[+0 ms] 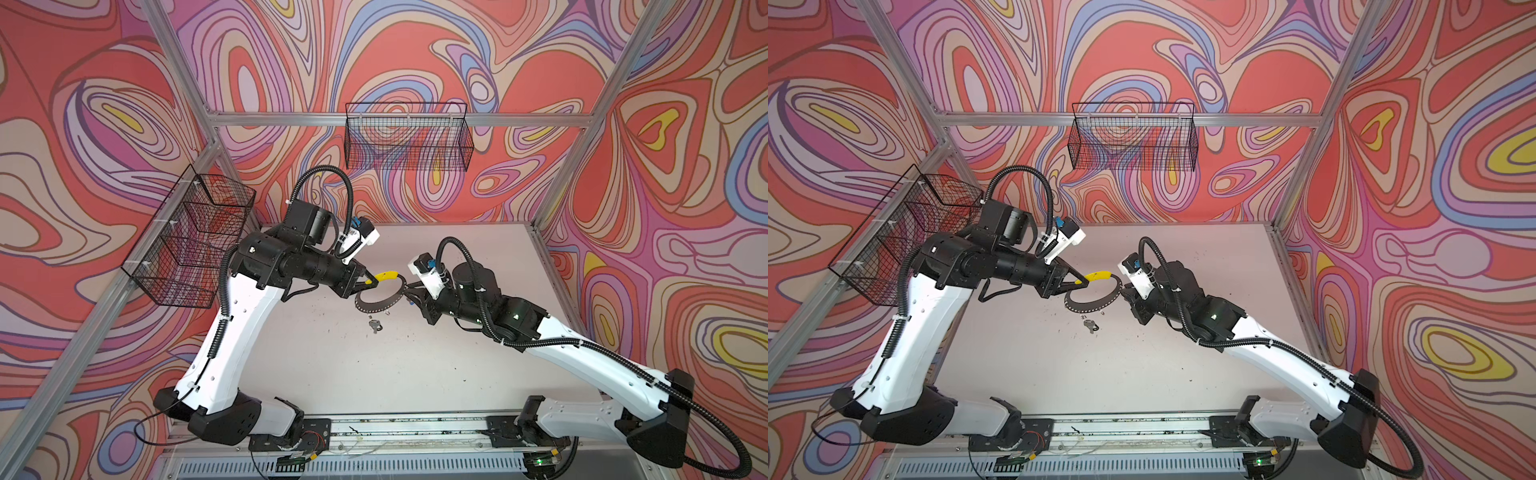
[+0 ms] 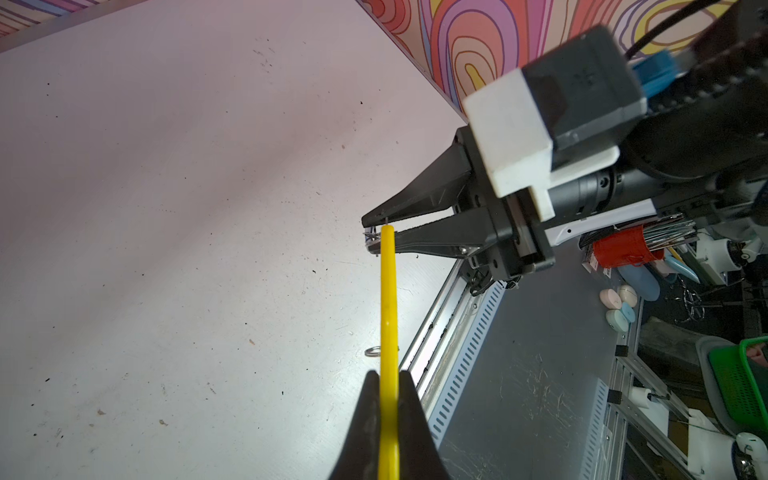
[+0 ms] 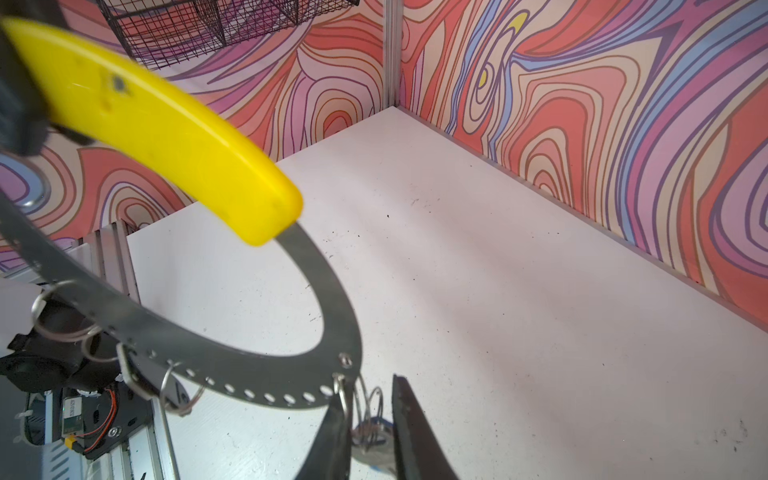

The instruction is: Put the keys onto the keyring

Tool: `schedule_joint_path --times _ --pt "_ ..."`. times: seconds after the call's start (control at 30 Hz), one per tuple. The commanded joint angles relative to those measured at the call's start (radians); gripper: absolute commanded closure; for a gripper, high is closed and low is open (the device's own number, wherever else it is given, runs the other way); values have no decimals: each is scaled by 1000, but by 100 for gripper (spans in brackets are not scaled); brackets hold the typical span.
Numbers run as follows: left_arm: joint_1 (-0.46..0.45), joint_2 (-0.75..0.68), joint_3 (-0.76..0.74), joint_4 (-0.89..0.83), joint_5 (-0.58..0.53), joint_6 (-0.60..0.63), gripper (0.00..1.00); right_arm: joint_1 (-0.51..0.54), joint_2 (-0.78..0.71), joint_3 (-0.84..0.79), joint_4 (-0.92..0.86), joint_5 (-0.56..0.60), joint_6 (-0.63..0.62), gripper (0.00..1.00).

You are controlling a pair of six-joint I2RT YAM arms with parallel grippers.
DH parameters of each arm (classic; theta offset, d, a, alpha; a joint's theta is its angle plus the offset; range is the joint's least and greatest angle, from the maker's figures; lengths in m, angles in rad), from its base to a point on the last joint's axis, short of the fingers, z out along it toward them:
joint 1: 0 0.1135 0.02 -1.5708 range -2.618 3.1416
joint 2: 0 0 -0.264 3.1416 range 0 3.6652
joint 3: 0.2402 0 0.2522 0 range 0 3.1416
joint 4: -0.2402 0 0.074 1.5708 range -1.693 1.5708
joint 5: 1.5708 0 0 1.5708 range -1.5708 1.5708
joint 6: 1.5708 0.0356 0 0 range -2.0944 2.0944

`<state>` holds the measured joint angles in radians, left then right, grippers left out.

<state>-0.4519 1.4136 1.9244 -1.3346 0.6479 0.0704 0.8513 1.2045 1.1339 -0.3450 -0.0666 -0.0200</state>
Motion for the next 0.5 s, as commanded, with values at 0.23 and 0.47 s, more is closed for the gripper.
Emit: schedule_joint_path --times 0.23,0.47 --pt "-3 -19 16 8 37 0 100 -4 -38 -15 58 -4 10 86" --pt "-2 -25 -2 8 33 1 100 -4 -65 -14 38 -23 10 86"
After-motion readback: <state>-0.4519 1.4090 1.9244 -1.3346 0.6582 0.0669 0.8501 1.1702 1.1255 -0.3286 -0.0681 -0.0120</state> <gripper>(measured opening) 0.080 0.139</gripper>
